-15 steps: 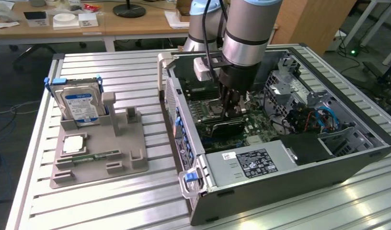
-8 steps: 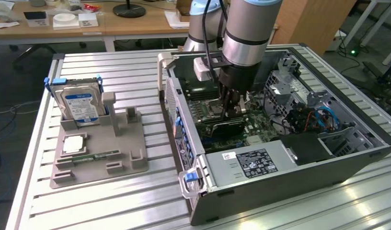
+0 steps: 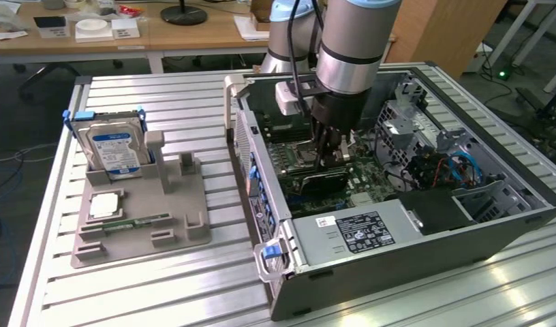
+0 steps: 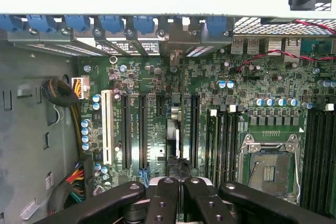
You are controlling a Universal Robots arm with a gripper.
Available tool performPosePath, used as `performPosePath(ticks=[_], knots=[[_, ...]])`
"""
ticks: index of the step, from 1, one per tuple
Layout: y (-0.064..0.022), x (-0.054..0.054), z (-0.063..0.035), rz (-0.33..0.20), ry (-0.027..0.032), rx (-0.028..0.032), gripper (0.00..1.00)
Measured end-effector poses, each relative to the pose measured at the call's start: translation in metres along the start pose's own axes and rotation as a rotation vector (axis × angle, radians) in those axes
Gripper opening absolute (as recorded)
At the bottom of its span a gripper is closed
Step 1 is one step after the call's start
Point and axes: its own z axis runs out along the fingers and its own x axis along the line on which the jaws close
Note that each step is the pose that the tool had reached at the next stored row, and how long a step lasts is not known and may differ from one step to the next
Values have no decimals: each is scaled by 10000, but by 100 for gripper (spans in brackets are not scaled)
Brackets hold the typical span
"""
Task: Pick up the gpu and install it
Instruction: 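Press down on the gpu until it lock into place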
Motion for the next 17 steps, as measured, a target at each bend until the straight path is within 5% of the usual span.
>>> performPosePath(ticks=[13,17], knots=[[245,5,-11,19,-1,-9,11],[254,5,-14,20,6,-157,11]])
